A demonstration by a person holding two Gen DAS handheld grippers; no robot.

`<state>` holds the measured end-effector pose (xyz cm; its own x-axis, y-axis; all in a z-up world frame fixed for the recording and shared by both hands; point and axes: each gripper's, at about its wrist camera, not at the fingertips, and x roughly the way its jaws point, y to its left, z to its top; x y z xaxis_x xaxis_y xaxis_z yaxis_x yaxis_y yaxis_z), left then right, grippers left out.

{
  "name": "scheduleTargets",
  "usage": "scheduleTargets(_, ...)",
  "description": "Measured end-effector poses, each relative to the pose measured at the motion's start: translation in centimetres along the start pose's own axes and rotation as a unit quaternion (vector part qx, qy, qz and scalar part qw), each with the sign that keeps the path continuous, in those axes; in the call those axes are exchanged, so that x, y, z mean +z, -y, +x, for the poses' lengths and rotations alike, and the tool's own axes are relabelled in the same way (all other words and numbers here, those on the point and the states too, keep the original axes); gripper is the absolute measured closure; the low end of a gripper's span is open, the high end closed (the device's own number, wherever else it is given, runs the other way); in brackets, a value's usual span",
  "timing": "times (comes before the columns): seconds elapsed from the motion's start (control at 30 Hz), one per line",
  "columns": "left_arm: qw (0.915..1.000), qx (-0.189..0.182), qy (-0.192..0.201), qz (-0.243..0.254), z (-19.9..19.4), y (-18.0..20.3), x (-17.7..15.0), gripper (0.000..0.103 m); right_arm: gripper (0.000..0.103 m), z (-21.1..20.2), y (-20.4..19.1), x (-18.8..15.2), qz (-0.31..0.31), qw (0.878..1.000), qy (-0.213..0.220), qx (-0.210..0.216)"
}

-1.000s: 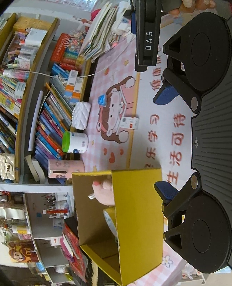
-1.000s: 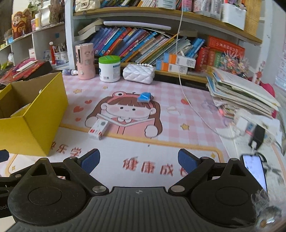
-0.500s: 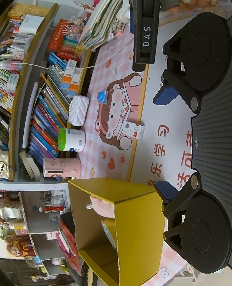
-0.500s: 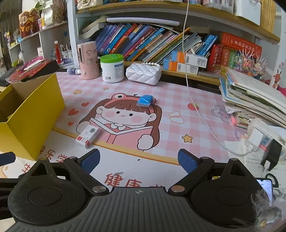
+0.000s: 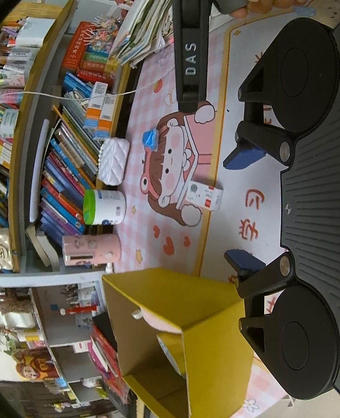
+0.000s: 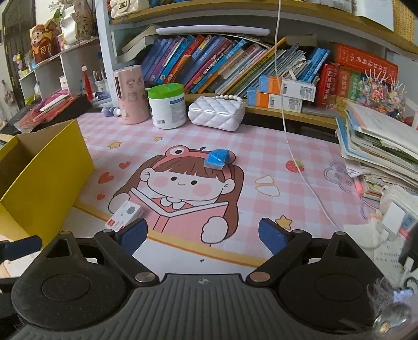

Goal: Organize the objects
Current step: 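Move both tools toward the white medicine box and blue cloth, then grasp the white medicine box with the left tool while the right tool grasps the blue cloth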

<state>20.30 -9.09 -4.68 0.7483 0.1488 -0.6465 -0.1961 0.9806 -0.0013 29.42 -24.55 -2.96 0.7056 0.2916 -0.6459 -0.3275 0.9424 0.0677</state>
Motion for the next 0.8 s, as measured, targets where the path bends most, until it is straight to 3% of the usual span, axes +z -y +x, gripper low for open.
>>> scheduleTargets(0.47, 0.9996, -0.004, -0.026, 0.007, 7.7, 2.0, 1.7, 0.041, 0.012, 4.5, 1.5, 3.1, -0.003, 1.0, 0.009, -0.013)
scheduleTargets(0.8, 0.9984, 0.0, -0.054, 0.015, 10.2, 1.7, 1.9, 0.063, 0.012, 9.0, 2.6, 5.5, 0.005, 1.0, 0.008, -0.017)
